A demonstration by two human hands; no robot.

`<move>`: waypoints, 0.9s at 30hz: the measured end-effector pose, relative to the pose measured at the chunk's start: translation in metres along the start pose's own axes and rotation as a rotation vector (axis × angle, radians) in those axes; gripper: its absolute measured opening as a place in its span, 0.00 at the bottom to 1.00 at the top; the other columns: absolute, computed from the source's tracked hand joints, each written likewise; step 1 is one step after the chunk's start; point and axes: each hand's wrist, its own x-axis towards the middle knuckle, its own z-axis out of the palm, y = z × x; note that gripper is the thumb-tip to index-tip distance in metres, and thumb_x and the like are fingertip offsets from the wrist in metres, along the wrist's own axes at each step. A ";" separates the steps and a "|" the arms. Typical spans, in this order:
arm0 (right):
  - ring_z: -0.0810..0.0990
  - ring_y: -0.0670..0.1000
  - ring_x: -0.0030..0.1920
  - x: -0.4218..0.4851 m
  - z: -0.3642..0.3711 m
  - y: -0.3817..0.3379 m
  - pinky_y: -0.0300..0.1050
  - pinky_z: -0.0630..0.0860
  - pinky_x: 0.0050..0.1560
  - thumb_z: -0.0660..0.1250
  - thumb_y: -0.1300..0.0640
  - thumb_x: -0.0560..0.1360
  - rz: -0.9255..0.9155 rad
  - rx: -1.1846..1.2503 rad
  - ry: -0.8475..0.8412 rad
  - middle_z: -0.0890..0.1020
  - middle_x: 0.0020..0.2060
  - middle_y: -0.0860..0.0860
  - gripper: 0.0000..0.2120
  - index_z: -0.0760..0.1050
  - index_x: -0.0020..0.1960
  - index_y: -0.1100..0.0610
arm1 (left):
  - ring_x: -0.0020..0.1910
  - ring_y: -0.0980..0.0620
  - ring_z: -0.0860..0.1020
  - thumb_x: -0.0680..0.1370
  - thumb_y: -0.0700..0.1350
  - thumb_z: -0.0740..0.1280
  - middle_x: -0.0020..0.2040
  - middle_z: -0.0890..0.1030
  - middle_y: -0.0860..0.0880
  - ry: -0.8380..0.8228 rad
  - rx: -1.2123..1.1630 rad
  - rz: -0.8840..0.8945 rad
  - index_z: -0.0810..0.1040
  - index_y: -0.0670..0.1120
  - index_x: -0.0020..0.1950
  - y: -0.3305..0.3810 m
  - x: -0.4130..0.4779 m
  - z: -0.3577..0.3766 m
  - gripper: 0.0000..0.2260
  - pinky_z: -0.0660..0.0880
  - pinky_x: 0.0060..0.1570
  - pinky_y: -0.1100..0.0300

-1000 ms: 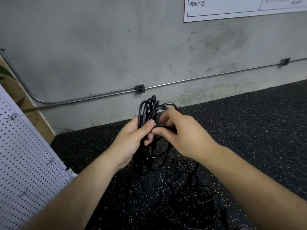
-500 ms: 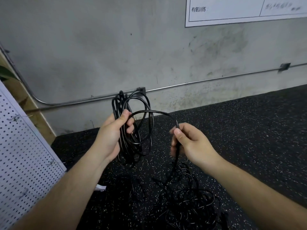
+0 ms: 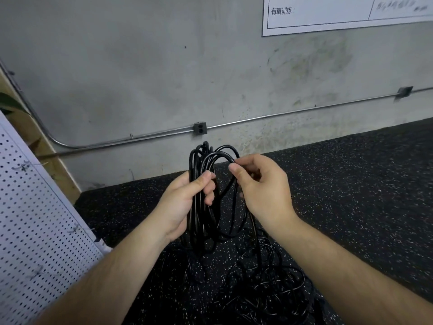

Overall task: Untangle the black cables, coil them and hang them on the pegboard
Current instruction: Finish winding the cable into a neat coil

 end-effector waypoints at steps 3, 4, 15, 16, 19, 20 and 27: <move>0.76 0.42 0.49 -0.004 0.001 0.003 0.35 0.75 0.49 0.72 0.48 0.77 -0.049 -0.099 -0.025 0.77 0.47 0.43 0.10 0.75 0.56 0.45 | 0.31 0.55 0.69 0.78 0.46 0.67 0.35 0.71 0.52 0.026 -0.146 0.009 0.76 0.42 0.54 0.005 0.004 -0.005 0.09 0.71 0.41 0.57; 0.75 0.41 0.49 -0.007 0.000 0.005 0.32 0.73 0.48 0.72 0.47 0.77 -0.037 -0.124 -0.039 0.76 0.47 0.44 0.13 0.73 0.57 0.46 | 0.31 0.56 0.69 0.79 0.46 0.67 0.35 0.70 0.52 0.033 -0.191 0.017 0.76 0.42 0.53 0.008 0.006 -0.008 0.08 0.72 0.41 0.58; 0.71 0.44 0.35 -0.050 0.006 0.058 0.37 0.71 0.36 0.62 0.47 0.84 0.400 -0.090 -0.638 0.78 0.36 0.41 0.10 0.78 0.56 0.51 | 0.30 0.58 0.69 0.78 0.48 0.65 0.34 0.71 0.56 0.128 -0.289 0.143 0.73 0.48 0.49 0.026 0.014 -0.033 0.05 0.72 0.42 0.62; 0.72 0.44 0.36 -0.051 0.008 0.061 0.39 0.72 0.36 0.61 0.50 0.84 0.417 -0.111 -0.637 0.78 0.38 0.43 0.07 0.77 0.55 0.50 | 0.30 0.58 0.69 0.79 0.48 0.65 0.34 0.71 0.56 0.136 -0.297 0.150 0.73 0.47 0.49 0.026 0.014 -0.034 0.05 0.72 0.42 0.61; 0.81 0.51 0.41 -0.052 0.014 0.063 0.51 0.81 0.46 0.59 0.55 0.85 0.460 -0.102 -0.615 0.84 0.43 0.48 0.07 0.76 0.55 0.50 | 0.31 0.58 0.70 0.81 0.48 0.64 0.35 0.71 0.55 0.142 -0.293 0.162 0.73 0.48 0.48 0.025 0.016 -0.038 0.05 0.72 0.43 0.61; 0.85 0.52 0.44 -0.052 0.016 0.062 0.54 0.82 0.52 0.59 0.57 0.85 0.486 -0.057 -0.579 0.86 0.44 0.51 0.06 0.74 0.56 0.51 | 0.32 0.57 0.70 0.82 0.47 0.64 0.36 0.71 0.55 0.146 -0.271 0.172 0.73 0.48 0.48 0.025 0.017 -0.040 0.05 0.72 0.42 0.61; 0.79 0.47 0.30 -0.041 0.011 0.031 0.43 0.76 0.30 0.62 0.54 0.83 0.427 -0.350 -0.504 0.82 0.43 0.52 0.07 0.70 0.57 0.57 | 0.36 0.53 0.72 0.84 0.45 0.64 0.37 0.75 0.52 0.249 -0.001 0.250 0.74 0.47 0.48 0.018 0.015 -0.035 0.05 0.71 0.46 0.58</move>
